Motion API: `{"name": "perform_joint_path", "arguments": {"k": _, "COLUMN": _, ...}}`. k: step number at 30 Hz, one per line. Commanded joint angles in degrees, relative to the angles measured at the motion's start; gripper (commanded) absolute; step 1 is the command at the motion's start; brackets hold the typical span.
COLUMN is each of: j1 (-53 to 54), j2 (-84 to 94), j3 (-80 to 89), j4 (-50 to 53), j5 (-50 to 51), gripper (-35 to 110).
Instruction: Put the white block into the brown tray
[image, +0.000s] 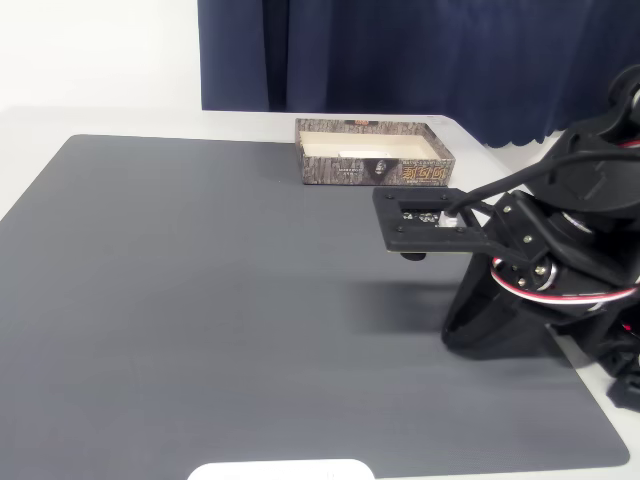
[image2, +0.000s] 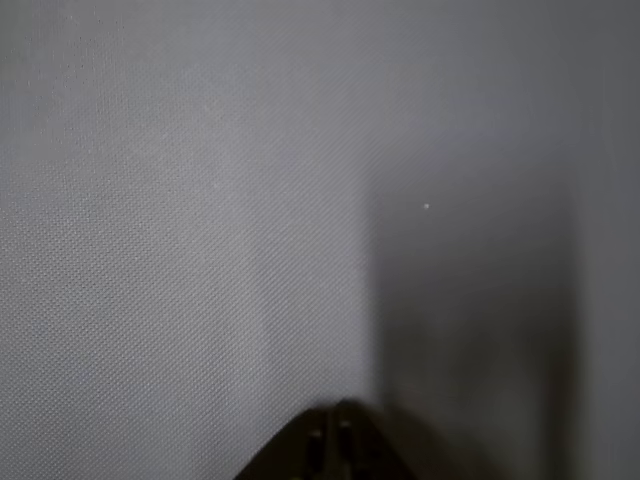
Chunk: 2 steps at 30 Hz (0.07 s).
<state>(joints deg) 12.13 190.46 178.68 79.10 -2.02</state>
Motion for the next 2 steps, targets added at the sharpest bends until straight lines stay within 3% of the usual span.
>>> {"name": "perform_joint_path", "arguments": {"k": 1, "j1": 0.2, "j2": -0.6, "j3": -0.3, "j4": 0.3, "j5": 0.4, "gripper": 2}}
{"name": "perform_joint_path", "arguments": {"k": 2, "j1": 0.2, "j2": -0.6, "j3": -0.3, "j4": 0.3, "j5": 0.4, "gripper": 2}}
